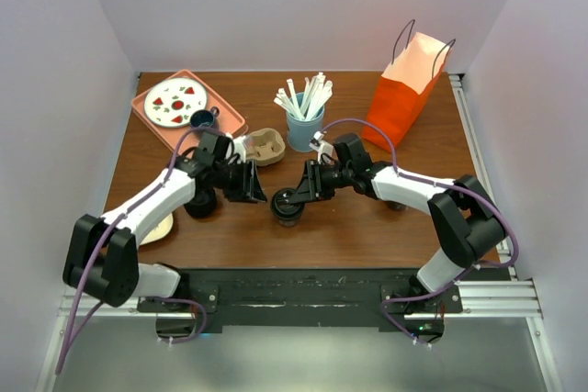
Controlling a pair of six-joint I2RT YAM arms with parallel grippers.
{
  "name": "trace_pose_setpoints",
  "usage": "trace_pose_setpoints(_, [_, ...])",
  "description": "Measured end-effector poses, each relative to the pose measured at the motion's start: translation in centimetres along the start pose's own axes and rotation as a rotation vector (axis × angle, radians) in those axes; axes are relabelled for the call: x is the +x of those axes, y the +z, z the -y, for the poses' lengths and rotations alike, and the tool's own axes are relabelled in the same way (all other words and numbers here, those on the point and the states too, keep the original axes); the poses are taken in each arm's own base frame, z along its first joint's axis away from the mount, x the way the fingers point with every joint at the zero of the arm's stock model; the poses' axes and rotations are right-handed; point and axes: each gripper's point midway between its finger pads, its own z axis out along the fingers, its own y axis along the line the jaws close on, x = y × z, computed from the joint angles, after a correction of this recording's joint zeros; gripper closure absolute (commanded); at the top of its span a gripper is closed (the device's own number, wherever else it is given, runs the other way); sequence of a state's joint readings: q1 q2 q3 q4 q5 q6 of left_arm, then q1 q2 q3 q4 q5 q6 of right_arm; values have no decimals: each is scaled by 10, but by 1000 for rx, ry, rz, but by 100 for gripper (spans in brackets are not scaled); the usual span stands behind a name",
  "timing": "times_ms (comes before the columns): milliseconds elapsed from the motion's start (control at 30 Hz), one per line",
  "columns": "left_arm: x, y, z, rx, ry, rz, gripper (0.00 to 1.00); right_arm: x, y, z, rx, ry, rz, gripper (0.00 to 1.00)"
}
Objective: Pack the takeout coffee
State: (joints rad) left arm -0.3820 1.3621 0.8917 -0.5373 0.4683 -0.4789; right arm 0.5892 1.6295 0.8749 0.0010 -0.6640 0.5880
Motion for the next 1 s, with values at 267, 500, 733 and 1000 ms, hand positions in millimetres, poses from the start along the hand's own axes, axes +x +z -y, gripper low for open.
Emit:
trace_pose_setpoints(267, [18,8,9,116,-64,-4,58,0,0,0,-1,7,1,73])
trace_pose_setpoints(500, [19,16,13,175,-90,4,60,0,0,0,-2,14,4,73])
trace_pose_setpoints(733, [21,19,17,237,-114,14,76,1,1,1,-5,14,4,73])
trace_pose_setpoints(1000, [22,22,22,294,-151,20,90,3,3,7,-16,25,15,75])
